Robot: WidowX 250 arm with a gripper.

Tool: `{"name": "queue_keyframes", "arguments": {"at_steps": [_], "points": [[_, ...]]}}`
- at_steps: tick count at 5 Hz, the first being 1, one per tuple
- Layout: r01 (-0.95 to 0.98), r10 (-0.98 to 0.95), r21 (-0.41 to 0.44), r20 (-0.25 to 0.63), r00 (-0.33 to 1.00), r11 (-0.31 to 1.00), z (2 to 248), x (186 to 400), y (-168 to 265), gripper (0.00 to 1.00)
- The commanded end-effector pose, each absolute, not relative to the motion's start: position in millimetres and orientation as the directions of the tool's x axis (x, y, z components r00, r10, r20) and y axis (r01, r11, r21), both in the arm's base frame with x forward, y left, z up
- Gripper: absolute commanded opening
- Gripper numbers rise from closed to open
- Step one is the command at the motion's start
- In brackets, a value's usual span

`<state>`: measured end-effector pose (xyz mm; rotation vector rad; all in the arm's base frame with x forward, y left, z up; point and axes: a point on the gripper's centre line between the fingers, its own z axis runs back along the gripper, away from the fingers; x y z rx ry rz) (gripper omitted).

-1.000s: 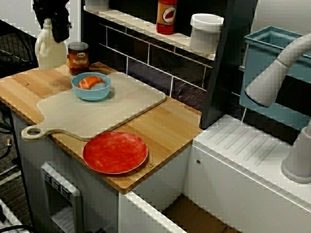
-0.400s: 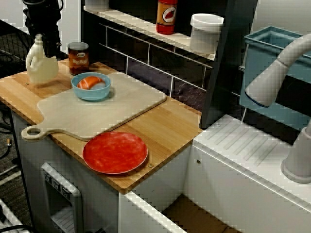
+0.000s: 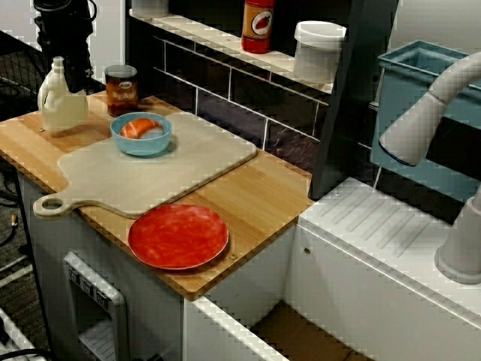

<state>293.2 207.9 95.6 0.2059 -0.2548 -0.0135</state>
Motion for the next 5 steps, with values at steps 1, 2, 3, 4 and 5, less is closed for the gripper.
{"name": "queue_keyframes", "arguments": {"at_steps": [1, 2, 3, 4, 5], "points": [[-0.021, -0.05, 0.238, 0.288, 0.956, 0.971, 120, 298, 212, 1.0], [-0.017, -0.051, 0.23, 0.288, 0.956, 0.973, 123, 299, 213, 1.0], [-0.016, -0.051, 0.227, 0.287, 0.956, 0.974, 123, 300, 213, 1.0], [-0.02, -0.045, 0.223, 0.282, 0.958, 0.975, 124, 300, 212, 1.0], [-0.024, -0.031, 0.194, 0.273, 0.961, 0.981, 135, 304, 206, 1.0]]}}
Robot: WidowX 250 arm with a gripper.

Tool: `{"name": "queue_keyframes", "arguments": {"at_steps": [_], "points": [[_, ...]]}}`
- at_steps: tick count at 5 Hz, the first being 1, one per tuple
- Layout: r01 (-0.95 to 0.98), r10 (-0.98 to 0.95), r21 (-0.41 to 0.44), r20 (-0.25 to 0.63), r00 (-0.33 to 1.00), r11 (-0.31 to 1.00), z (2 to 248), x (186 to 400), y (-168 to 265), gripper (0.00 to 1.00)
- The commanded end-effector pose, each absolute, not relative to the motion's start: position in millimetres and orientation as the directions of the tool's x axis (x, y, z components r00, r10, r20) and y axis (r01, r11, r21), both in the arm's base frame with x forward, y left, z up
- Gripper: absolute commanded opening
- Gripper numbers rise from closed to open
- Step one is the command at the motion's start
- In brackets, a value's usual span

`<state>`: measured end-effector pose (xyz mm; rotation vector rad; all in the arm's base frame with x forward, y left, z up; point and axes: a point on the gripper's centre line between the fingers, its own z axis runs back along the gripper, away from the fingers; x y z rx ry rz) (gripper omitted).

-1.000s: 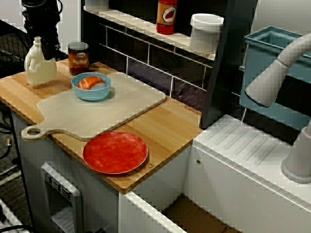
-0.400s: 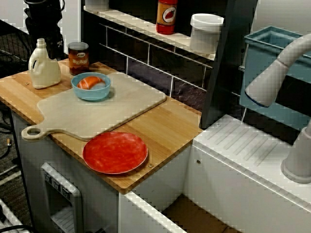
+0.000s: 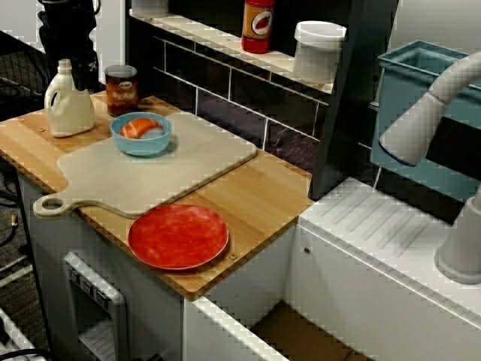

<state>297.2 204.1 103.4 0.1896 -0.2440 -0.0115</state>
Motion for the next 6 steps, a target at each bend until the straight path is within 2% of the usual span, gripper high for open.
{"name": "queue_keyframes", "arguments": {"at_steps": [1, 3, 5, 6], "points": [[-0.03, -0.011, 0.143, 0.278, 0.96, 0.989, 156, 309, 204, 1.0], [-0.009, -0.006, 0.053, 0.28, 0.96, 0.999, 195, 315, 182, 1.0], [0.002, -0.018, 0.058, 0.266, 0.964, 0.998, 188, 312, 174, 1.0], [-0.054, 0.045, 0.018, 0.318, 0.947, 0.998, 185, 312, 153, 1.0]]}}
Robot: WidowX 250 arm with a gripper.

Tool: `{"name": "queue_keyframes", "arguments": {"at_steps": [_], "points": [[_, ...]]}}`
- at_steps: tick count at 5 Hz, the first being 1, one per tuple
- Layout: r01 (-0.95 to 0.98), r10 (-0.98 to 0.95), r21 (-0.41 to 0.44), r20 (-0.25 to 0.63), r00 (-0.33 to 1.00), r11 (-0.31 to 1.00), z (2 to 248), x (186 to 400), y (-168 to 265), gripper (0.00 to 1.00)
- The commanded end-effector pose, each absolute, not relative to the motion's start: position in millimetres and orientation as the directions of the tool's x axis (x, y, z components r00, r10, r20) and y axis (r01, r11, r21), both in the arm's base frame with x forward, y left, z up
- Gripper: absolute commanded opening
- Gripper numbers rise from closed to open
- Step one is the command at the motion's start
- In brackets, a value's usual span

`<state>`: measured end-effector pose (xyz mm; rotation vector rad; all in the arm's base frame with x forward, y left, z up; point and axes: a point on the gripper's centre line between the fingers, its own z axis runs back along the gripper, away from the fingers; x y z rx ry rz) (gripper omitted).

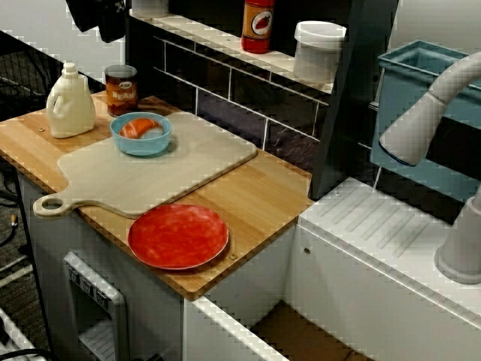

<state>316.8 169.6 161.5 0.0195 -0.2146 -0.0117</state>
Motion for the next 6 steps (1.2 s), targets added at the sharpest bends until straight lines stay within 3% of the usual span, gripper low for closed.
{"name": "queue_keyframes", "arguments": {"at_steps": [1, 2, 4, 6], "points": [[-0.088, 0.054, 0.08, 0.354, 0.934, 0.993, 173, 316, 111, 1.0], [-0.125, 0.073, 0.115, 0.378, 0.923, 0.985, 160, 319, 94, 1.0], [-0.108, 0.054, 0.159, 0.311, 0.949, 0.981, 130, 332, 105, 1.0], [-0.039, 0.007, 0.106, 0.292, 0.956, 0.994, 113, 332, 126, 1.0]]}}
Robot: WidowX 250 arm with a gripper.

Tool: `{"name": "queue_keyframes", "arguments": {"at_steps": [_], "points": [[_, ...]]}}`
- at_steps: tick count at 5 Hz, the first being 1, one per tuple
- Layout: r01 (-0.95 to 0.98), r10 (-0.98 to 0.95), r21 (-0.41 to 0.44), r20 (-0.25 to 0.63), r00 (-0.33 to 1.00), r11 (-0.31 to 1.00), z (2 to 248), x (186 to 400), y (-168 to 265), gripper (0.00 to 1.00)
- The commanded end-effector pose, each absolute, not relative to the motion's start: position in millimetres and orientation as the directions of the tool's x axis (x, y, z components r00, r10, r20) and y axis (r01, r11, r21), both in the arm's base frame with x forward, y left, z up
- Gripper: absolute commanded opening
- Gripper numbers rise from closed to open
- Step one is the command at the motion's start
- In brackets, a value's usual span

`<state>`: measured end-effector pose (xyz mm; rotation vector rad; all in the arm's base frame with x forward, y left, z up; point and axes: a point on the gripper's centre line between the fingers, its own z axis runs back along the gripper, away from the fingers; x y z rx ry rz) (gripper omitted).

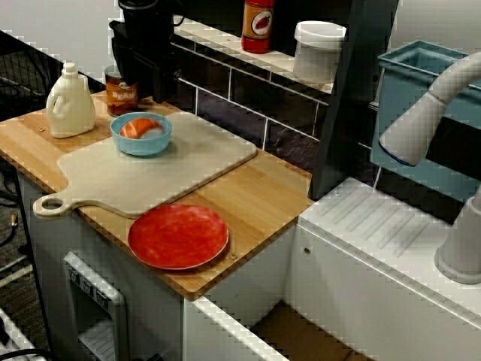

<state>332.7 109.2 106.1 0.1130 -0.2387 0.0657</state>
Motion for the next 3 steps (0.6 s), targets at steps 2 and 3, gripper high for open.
{"name": "queue_keyframes", "arguments": {"at_steps": [2, 3], "points": [[-0.025, -0.011, 0.114, 0.308, 0.951, 0.993, 91.1, 322.6, 118.5, 1.0], [-0.025, -0.009, 0.105, 0.311, 0.95, 0.994, 91.9, 323.6, 115.1, 1.0]]}}
